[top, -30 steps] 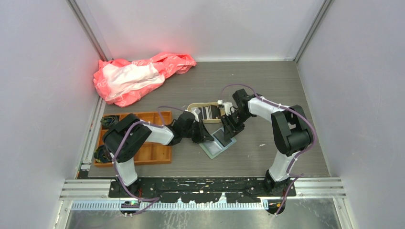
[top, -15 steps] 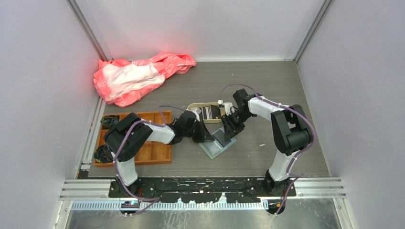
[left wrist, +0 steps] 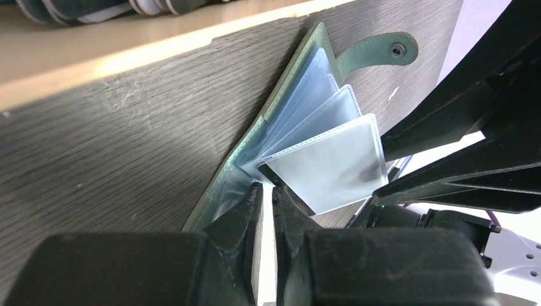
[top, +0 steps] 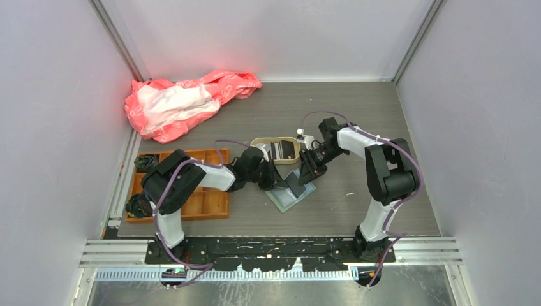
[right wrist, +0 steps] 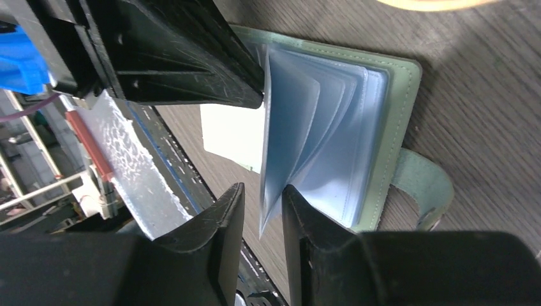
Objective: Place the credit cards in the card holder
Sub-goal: Insert the credit card into the card holder.
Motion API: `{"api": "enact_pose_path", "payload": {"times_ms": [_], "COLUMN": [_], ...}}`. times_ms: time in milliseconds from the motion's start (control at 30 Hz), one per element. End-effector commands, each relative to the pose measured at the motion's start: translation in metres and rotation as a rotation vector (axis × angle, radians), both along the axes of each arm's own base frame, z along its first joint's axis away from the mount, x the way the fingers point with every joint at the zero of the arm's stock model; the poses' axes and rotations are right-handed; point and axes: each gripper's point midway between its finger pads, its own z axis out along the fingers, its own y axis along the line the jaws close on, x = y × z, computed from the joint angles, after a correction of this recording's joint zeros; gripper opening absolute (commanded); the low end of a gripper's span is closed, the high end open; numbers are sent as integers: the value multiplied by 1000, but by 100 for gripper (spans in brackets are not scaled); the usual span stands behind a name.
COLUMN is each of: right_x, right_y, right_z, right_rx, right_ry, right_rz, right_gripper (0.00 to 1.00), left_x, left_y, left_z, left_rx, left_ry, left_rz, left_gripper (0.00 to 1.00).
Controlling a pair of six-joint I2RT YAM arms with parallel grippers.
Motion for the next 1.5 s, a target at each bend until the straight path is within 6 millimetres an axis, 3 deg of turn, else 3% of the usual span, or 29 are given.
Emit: {"api": "enact_pose_path", "payload": {"times_ms": [0,467,700,1000,1467], "right_x": [3,-13,-17,-21,-32], "right_y": [13,28,34,40,53], "right_z": [18,26,19,26,32], "right_rx": [113,245,200,252,305], "right_ry": [39,188,175,206,252], "right_rz": [-7,11,33,36,66], "right_gripper": [35,41,39,39,23], "left_x": [3,1,-1,-4,-7], "left_y": [-8,6,10,17,22], "left_z": [3,6,11,14,17], "left_rx": [-5,-6,-28,-64,-87], "left_ry": [-28,-11,10,48,75], "left_rz": [-34,-6,5,29,38], "left_gripper": [12,20,23,29,33]}}
